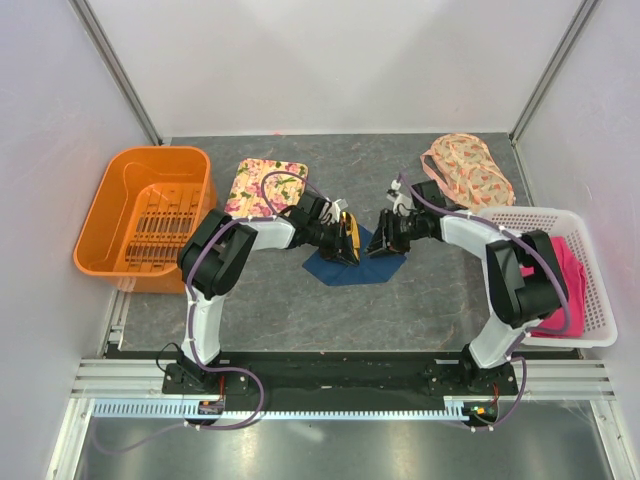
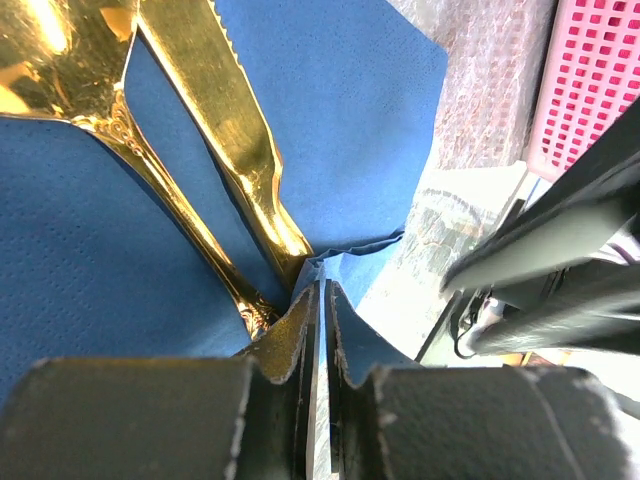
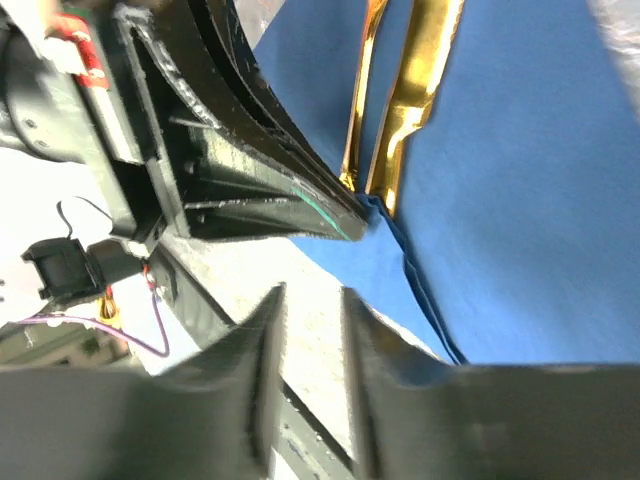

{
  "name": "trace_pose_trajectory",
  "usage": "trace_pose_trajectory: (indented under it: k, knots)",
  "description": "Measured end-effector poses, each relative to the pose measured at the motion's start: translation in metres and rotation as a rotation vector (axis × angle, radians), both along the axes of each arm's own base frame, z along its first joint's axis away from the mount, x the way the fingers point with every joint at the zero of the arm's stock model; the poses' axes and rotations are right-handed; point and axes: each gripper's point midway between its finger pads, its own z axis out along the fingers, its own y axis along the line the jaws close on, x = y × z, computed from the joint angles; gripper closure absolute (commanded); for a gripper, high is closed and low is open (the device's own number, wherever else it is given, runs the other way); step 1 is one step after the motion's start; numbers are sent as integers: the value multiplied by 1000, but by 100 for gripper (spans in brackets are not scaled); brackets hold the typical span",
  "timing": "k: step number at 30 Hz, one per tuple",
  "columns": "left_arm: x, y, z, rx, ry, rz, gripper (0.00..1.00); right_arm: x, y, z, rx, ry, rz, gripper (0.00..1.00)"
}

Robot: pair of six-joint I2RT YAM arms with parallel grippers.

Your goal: Place the utensils on the paper napkin and roll it up

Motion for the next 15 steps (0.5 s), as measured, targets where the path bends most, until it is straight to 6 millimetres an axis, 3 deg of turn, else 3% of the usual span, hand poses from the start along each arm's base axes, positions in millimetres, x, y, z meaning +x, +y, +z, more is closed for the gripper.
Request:
trace_pose_trajectory:
  k: [1, 5, 7, 15]
  knots:
    - [0, 0, 0, 0, 0, 0, 90, 2, -4, 4, -11, -14, -9, 38]
    - [0, 0, 0, 0, 1, 0, 89, 6, -28, 11, -80, -43, -64, 18]
    - [0, 0, 0, 1, 2, 0, 90, 7, -40, 9, -122, -44, -89, 13]
    - [0, 0, 0, 7, 10, 0, 89, 9, -78, -11, -309, -32, -170, 11]
